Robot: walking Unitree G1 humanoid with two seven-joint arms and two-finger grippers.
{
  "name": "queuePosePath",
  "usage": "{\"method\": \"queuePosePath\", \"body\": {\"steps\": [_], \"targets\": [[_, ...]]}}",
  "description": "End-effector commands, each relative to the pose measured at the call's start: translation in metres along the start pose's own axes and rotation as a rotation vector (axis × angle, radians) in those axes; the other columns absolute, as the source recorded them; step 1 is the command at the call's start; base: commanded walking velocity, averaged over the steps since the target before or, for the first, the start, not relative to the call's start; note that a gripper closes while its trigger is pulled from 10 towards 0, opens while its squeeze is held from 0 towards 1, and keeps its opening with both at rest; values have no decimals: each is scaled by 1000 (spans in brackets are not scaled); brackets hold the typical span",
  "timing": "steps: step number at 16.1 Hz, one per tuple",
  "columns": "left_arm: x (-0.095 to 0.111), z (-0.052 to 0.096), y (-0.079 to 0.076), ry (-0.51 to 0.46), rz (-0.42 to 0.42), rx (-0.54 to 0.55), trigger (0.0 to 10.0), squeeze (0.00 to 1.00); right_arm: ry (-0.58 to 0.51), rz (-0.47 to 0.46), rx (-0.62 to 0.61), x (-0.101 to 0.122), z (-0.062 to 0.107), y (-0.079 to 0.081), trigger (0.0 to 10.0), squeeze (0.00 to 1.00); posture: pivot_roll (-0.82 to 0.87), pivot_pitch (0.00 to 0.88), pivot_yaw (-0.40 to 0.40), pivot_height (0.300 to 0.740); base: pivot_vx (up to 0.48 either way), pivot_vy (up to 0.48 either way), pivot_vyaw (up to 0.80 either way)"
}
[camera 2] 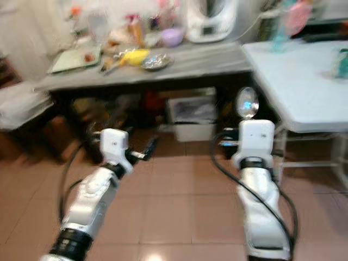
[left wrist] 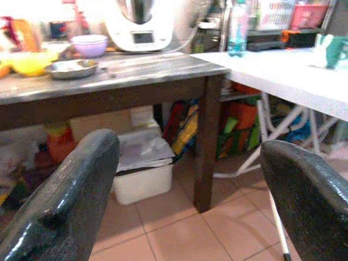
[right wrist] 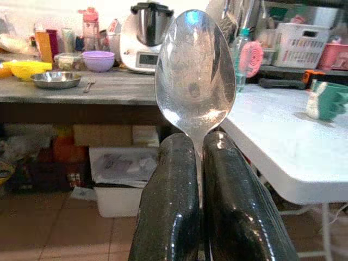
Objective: Setting the table
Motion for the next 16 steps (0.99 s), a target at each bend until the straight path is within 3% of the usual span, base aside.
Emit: {"method": "queuePosePath", "body": {"steps": [1, 16], "targets": [[4, -3, -1, -11, -10, -8, 10000, 0, -26, 1, -1, 7, -2, -1, 10000, 0, -230, 0, 122, 740, 300, 0, 0], [0, -4, -6, 2, -20, -24, 10000, 0, -38, -12, 18, 8, -1, 3, 10000, 0, -234, 0, 130, 740, 373, 0, 0]]}}
Point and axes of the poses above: a point about 5 cm out from each wrist's last joint towards the gripper, its own z axis pointing back from the gripper into the wrist, its own x axis along the axis of the wrist's last joint, y = z × x, the point moved 1 cm from there along -z, pointing out of the wrist towards the gripper, and after that the axes turned 3 degrees about -z, right-handed, at the moved point
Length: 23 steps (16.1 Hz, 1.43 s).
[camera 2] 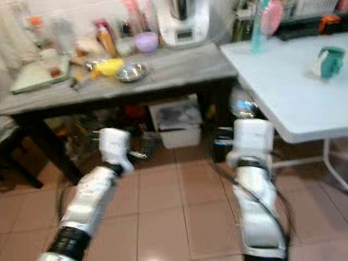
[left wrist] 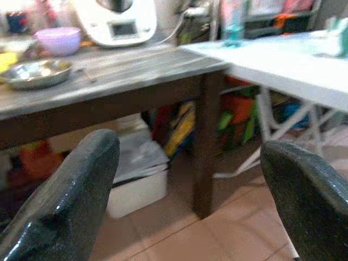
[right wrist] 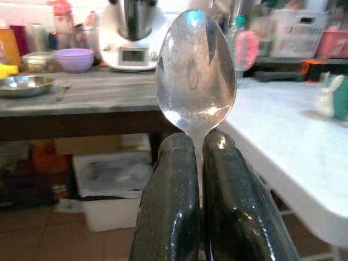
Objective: Setting the table
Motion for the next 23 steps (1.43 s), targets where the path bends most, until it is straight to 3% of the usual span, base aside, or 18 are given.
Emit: {"method": "queuePosePath", "body": {"steps": [1, 4, 23], "targets": [[5, -5, -8, -14, -11, -27, 10000, 0, -30, 5, -16, 6, -1, -6, 10000, 0, -233, 0, 130, 740, 382, 0, 413], [4, -5, -8, -11, -11, -31, 10000, 0, -26, -3, -18, 5, -1, -5, 10000, 0, -232, 0, 132, 740, 384, 0, 681], [-2, -4, -19, 4, -23, -73, 10000, 0, -21, -37, -27, 3, -2, -9, 10000, 0, -230, 0, 117, 740, 374, 0, 0]]}}
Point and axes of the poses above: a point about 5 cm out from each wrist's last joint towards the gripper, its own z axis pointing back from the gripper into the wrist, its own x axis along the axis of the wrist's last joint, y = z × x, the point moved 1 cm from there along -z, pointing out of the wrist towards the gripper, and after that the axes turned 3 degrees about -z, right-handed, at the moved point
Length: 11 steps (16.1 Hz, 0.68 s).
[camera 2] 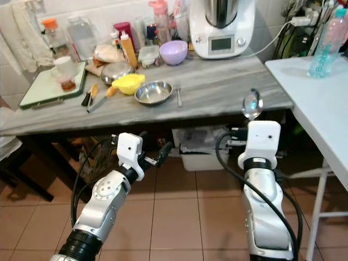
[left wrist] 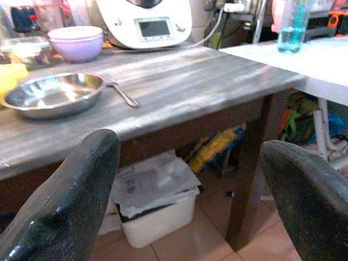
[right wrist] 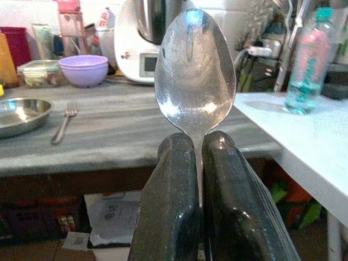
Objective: Setting the table
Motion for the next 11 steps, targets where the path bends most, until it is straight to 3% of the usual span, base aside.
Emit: {"method": "queuePosePath", "body": {"steps": [1, 11], "targets": [[1, 5, 13, 0, -20, 38, 10000, 0, -26, -21, 35, 7, 0, 10, 10000, 0, -231, 0, 117, 740, 461, 0, 0], [-1, 5, 12, 10, -22, 34, 10000, 0, -17, -11, 25, 4, 2, 8, 10000, 0, -235, 0, 120, 740, 450, 0, 0]]}}
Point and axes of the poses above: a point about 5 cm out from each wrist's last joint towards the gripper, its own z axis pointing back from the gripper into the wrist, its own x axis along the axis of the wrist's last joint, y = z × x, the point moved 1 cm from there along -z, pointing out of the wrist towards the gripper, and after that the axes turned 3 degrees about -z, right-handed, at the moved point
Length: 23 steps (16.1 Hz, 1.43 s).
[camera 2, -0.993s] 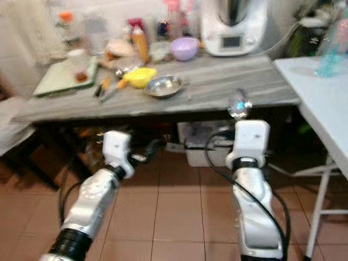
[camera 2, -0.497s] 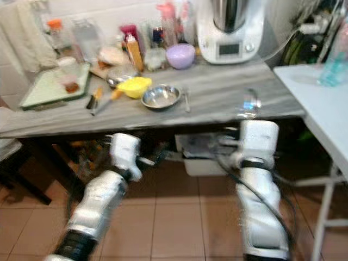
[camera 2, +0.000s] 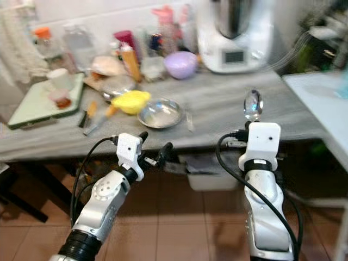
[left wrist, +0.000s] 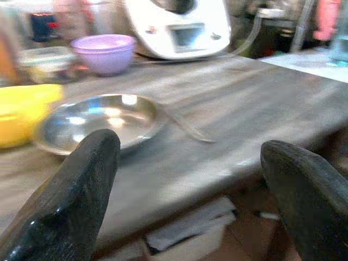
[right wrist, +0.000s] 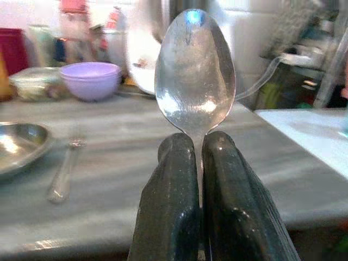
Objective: Setting the table
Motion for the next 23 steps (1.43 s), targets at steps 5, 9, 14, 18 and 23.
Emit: {"method": "queuePosePath", "body": {"steps": [5, 9, 14, 18, 23], "targets": [[2, 2, 9, 3, -15, 24, 10000, 0, -21, -5, 24, 5, 0, 7, 10000, 0, -233, 0, 124, 740, 463, 0, 0], [0, 3, 10, 10, -19, 23, 10000, 0, -21, -3, 18, 5, 1, 6, 10000, 0, -230, 0, 126, 740, 469, 0, 0], [9, 13, 9, -24, -25, -36, 10000, 0, -16, -5, 14, 3, 2, 7, 10000, 0, -224, 0, 129, 740, 237, 0, 0], [15, 29, 5, -27, -76, -186, 10000, 0, -6, -10, 6, 1, 5, 5, 10000, 0, -220, 0, 129, 740, 0, 0, 0], [23, 56, 14, 14, -96, -339, 10000, 0, 30, -10, -16, -5, 10, 1, 10000, 0, -203, 11, 134, 740, 0, 0, 0]]}}
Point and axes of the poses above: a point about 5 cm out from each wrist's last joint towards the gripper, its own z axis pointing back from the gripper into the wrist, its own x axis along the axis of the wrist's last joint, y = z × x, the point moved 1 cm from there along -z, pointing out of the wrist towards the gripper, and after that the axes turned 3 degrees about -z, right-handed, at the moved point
